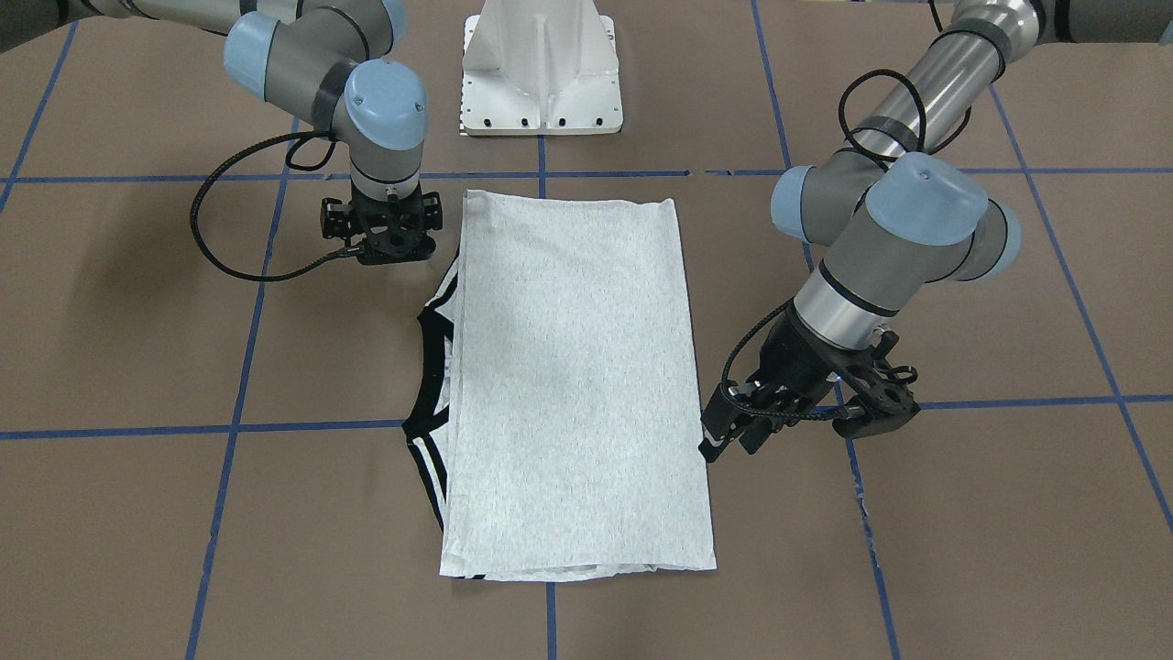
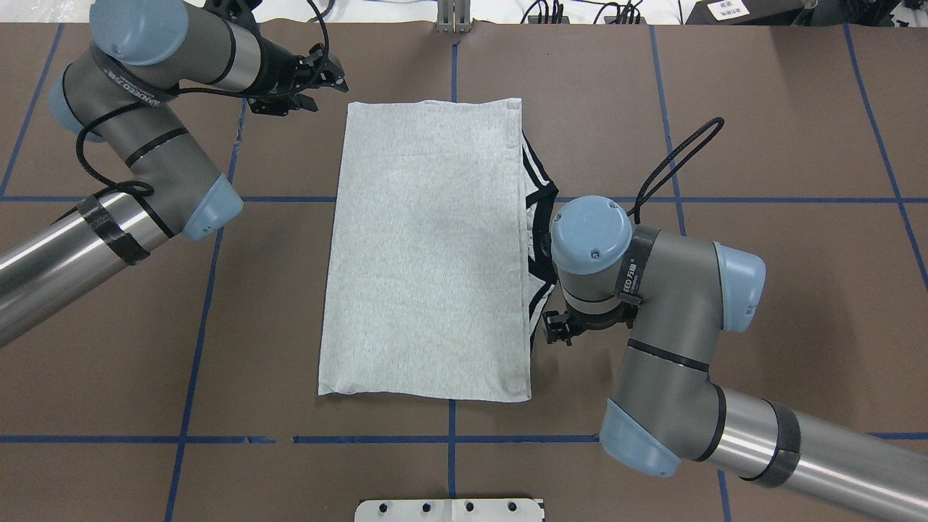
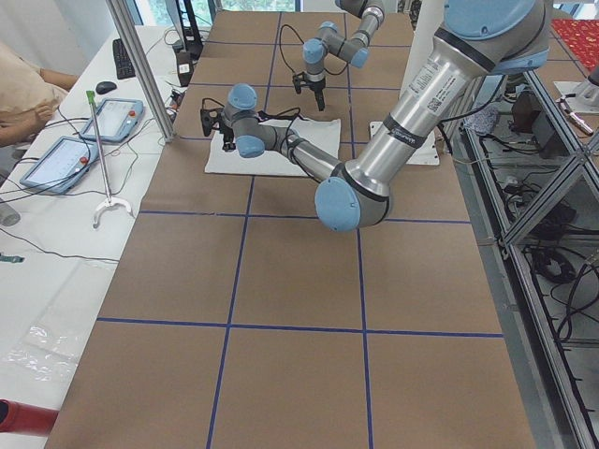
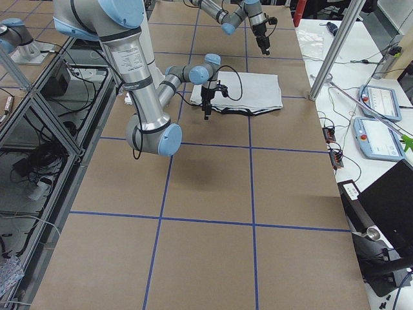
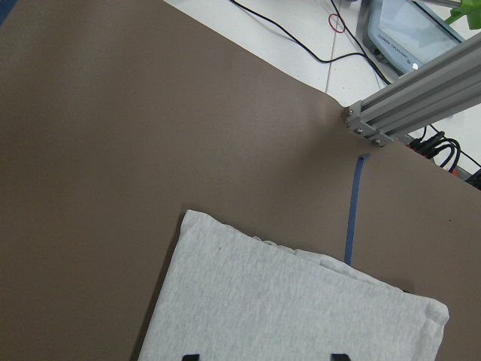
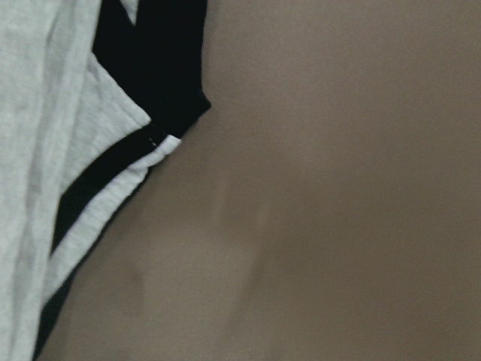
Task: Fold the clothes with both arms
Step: 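Lower the right gripper to the shirt's near corner by the collar and pinch it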
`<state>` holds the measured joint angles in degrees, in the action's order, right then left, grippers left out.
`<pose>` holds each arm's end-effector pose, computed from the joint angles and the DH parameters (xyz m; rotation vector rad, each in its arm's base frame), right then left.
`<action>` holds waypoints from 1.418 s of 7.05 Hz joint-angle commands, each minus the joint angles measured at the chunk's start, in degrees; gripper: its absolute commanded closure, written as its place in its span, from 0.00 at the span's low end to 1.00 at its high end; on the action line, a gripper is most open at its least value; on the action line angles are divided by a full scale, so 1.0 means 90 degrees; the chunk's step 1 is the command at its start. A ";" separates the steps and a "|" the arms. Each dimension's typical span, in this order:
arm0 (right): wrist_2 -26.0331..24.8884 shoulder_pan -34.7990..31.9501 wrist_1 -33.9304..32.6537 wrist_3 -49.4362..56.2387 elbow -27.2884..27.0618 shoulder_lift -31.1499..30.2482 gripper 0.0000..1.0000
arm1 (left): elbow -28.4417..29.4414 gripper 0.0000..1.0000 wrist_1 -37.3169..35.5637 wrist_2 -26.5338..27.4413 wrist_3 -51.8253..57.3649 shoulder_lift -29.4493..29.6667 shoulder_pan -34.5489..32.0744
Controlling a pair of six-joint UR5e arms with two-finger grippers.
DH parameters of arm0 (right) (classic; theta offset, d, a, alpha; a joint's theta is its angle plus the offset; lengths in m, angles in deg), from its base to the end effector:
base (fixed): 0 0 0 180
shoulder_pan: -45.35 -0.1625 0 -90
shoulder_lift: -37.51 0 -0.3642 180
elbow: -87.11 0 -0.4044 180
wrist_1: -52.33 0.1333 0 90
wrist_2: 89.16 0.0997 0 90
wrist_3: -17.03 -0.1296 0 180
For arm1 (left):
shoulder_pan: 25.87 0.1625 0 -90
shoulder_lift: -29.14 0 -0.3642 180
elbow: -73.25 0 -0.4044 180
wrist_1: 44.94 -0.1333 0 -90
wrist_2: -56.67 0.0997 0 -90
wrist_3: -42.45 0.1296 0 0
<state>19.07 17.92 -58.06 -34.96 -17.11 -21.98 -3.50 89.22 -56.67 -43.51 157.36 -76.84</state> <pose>-0.5020 -0.3651 0.2627 -0.0360 -0.5250 -0.2480 0.4015 -0.6254 0.2271 0.2347 1.2287 -0.4655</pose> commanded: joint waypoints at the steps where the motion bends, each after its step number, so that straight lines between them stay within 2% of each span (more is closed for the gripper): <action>1: -0.0052 -0.0029 -0.0059 -0.0769 -0.0090 0.0379 0.00 | -0.0007 0.34 -0.0004 -0.0004 -0.0010 0.0001 0.0000; 2: -0.0100 0.0077 0.0531 -0.1985 -0.0100 0.0361 0.00 | -0.0036 0.34 -0.0014 -0.0004 -0.0019 0.0001 0.0000; 3: -0.0565 0.0474 0.1581 -0.3660 -0.0042 0.0168 0.00 | -0.0037 0.34 -0.0023 -0.0004 -0.0019 0.0001 0.0000; 4: -0.0869 0.0652 0.2288 -0.4789 -0.0012 0.0088 0.00 | -0.0037 0.34 -0.0023 -0.0004 0.0000 -0.0038 0.0000; 5: -0.0930 0.0761 0.2353 -0.5757 -0.0041 0.0097 0.00 | -0.0037 0.34 -0.0014 -0.0004 0.0000 -0.0038 0.0000; 6: -0.1347 0.1032 0.2363 -0.6917 -0.0070 0.0088 0.00 | -0.0037 0.34 -0.0014 -0.0004 0.0000 -0.0038 0.0000; 7: -0.1718 0.1267 0.2837 -0.7625 -0.0022 0.0068 0.03 | -0.0037 0.34 -0.0004 -0.0004 0.0000 -0.0058 0.0000; 8: -0.1954 0.1405 0.3470 -0.8231 -0.0051 -0.0270 0.07 | -0.0037 0.34 -0.0004 0.0005 0.0000 -0.0048 0.0000; 10: -0.2074 0.1504 0.3506 -0.8403 0.0017 -0.0401 0.06 | -0.0056 0.34 -0.0023 0.0005 -0.0029 -0.0048 0.0000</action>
<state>1.16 30.97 -27.35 -109.07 -17.18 -24.83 -3.89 89.10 -56.63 -43.57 156.93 -76.84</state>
